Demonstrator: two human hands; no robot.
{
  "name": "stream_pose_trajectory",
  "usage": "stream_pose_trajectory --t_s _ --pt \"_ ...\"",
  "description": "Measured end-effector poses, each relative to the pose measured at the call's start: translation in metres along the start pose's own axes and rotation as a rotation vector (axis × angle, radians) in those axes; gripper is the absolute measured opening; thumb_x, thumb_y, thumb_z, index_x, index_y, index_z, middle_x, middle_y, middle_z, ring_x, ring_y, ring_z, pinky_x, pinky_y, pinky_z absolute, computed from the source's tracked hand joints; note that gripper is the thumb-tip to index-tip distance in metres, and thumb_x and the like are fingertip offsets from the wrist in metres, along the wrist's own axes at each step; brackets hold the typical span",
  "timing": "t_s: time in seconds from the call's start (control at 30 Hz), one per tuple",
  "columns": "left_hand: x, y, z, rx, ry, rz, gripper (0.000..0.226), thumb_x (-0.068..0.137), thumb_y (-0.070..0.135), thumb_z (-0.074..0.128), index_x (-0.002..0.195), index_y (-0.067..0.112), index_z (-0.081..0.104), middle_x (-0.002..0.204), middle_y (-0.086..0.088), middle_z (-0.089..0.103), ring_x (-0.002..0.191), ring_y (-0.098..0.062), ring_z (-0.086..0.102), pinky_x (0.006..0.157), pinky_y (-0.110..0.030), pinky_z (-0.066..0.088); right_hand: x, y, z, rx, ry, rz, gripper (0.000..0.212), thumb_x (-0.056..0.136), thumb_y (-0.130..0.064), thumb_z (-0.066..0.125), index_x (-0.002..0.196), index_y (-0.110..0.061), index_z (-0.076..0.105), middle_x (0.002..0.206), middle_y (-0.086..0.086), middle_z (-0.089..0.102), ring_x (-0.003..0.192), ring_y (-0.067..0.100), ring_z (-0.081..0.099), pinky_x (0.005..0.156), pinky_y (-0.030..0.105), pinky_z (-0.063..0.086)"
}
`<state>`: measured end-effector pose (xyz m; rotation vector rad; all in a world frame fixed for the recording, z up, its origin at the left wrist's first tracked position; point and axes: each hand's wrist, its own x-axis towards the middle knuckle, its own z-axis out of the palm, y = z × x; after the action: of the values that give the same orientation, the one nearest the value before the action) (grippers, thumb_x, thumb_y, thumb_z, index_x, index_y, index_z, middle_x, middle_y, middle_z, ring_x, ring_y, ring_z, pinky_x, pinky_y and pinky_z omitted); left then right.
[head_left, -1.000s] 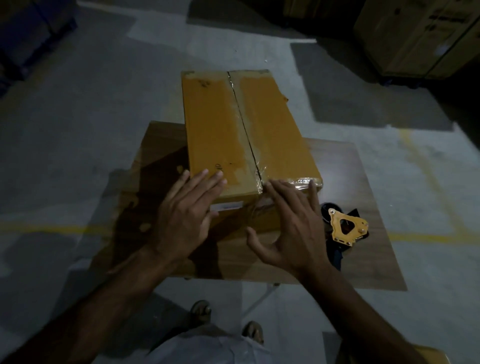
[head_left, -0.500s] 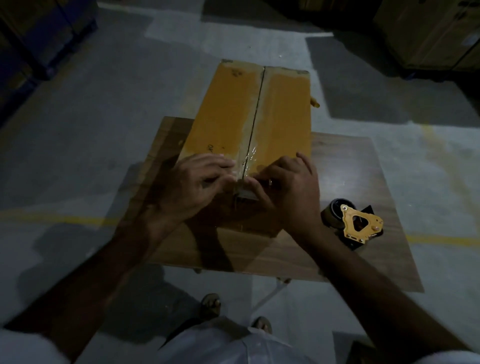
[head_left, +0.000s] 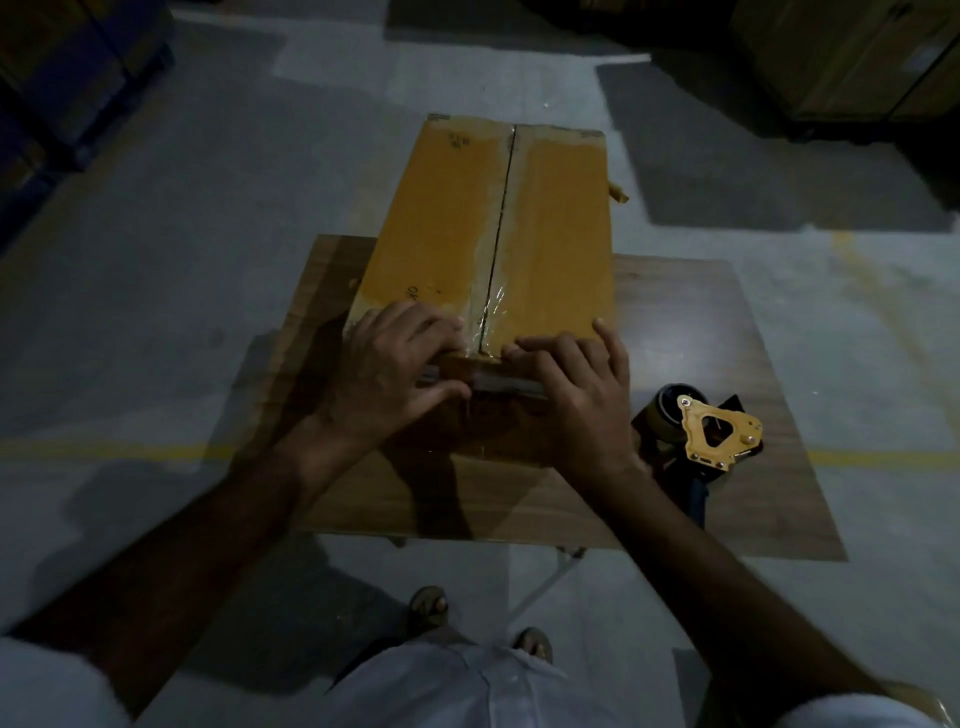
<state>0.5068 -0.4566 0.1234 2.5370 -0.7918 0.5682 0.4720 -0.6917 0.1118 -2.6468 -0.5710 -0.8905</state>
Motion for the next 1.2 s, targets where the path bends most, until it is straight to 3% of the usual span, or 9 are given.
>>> stream_pose_trajectory --t_s 0.1,0.17,0.3,0.43,0.63,0.77,0.97,1.1,1.2 --pt "0.013 0.002 0.0 -0.105 -0.061 0.046 0.051 0.087 0.064 0.07 0.121 0.026 0.067 0.118 0.004 0.061 0.108 -0.014 0.053 0.088 -0.034 0.044 0.005 0.014 -0.012 0.12 -0.025 0.111 0.035 0.091 -0.051 0.071 0.105 -0.02 0.076 0.112 0.0 0.071 0.111 0.021 0.063 0.123 0.05 0.023" --pt "0.02 0.004 0.007 -0.093 -0.063 0.101 0.043 0.094 0.059 0.062 0.125 0.03 0.07 0.116 0.004 0.06 0.105 -0.015 0.05 0.085 -0.032 0.04 0.008 0.023 -0.013 0.133 -0.004 0.157 0.037 0.089 -0.054 0.074 0.1 -0.019 0.077 0.109 0.001 0.071 0.109 0.021 0.063 0.122 0.048 0.025" --pt "0.015 0.008 0.021 -0.049 0.05 0.068 0.037 0.092 0.053 0.07 0.117 0.027 0.074 0.109 0.0 0.061 0.097 -0.019 0.049 0.08 -0.033 0.037 -0.003 0.024 0.001 0.136 0.046 0.188 0.041 0.081 -0.048 0.085 0.102 -0.014 0.078 0.11 0.005 0.072 0.107 0.027 0.065 0.109 0.051 0.039" --pt "0.01 0.015 0.023 0.04 0.028 0.022 0.047 0.082 0.056 0.078 0.115 0.024 0.071 0.113 -0.004 0.057 0.099 -0.023 0.047 0.081 -0.035 0.036 -0.01 0.017 0.01 0.128 0.022 0.233 0.044 0.075 -0.036 0.092 0.108 -0.011 0.075 0.117 0.009 0.07 0.116 0.031 0.057 0.105 0.05 0.041" --pt "0.029 0.028 0.013 -0.051 -0.02 -0.048 0.043 0.077 0.058 0.081 0.102 0.025 0.069 0.109 0.001 0.055 0.101 -0.014 0.044 0.084 -0.035 0.034 -0.007 0.036 -0.011 0.255 -0.025 0.204 0.04 0.089 -0.056 0.072 0.11 -0.023 0.075 0.122 0.0 0.063 0.114 0.016 0.055 0.094 0.041 0.044" --pt "0.038 0.039 0.023 -0.112 -0.025 0.025 0.044 0.081 0.059 0.077 0.099 0.019 0.072 0.105 -0.001 0.058 0.099 -0.013 0.045 0.084 -0.034 0.038 -0.014 0.048 -0.008 0.288 0.013 0.242 0.034 0.084 -0.043 0.081 0.109 -0.02 0.075 0.126 0.006 0.06 0.114 0.02 0.052 0.087 0.045 0.05" --pt "0.037 0.038 0.026 -0.031 -0.042 0.031 0.052 0.072 0.059 0.084 0.102 0.021 0.068 0.102 -0.001 0.052 0.092 -0.015 0.041 0.079 -0.035 0.038 -0.024 0.041 -0.008 0.338 -0.034 0.273 0.048 0.077 -0.026 0.091 0.12 -0.02 0.073 0.137 0.009 0.056 0.124 0.026 0.048 0.094 0.047 0.051" --pt "0.049 0.044 0.026 -0.113 -0.088 0.013 0.054 0.077 0.072 0.072 0.105 0.026 0.068 0.105 0.008 0.048 0.098 -0.01 0.041 0.08 -0.035 0.04 -0.019 0.065 -0.032 0.406 -0.111 0.25 0.047 0.083 -0.047 0.082 0.124 -0.024 0.073 0.138 0.004 0.055 0.127 0.019 0.047 0.098 0.045 0.05" --pt "0.059 0.058 0.033 -0.129 -0.109 0.053 0.05 0.09 0.069 0.063 0.115 0.027 0.073 0.112 0.004 0.056 0.102 -0.013 0.047 0.083 -0.034 0.041 -0.017 0.082 -0.037 0.394 -0.082 0.286 0.042 0.084 -0.043 0.084 0.118 -0.019 0.076 0.133 0.008 0.059 0.123 0.023 0.052 0.095 0.047 0.051"
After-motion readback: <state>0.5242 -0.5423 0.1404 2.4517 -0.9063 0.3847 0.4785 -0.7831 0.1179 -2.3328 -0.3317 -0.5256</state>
